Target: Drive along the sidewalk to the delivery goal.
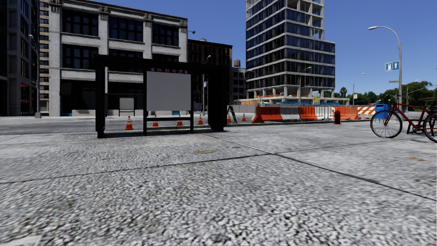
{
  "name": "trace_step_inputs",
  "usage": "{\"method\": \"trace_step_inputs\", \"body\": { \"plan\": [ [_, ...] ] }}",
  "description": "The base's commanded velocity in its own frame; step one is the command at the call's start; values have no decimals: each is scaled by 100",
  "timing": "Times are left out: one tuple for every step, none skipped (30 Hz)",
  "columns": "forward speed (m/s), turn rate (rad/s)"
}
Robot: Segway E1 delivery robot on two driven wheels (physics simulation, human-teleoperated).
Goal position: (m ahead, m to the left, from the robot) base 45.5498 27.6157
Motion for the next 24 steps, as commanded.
{"method": "trace_step_inputs", "body": {
  "plan": [
    [0,0],
    [0,0],
    [0,0],
    [0,0],
    [0,0],
    [0,0],
    [0,0],
    [0,0],
    [0,0],
    [0,0],
    [0,0],
    [0,0],
    [0,0],
    [0,0],
    [0,0],
    [0,0],
    [0,0],
    [0,0],
    [0,0],
    [0,0],
    [0,0],
    [0,0],
    [0,0],
    [0,0]
  ]
}}
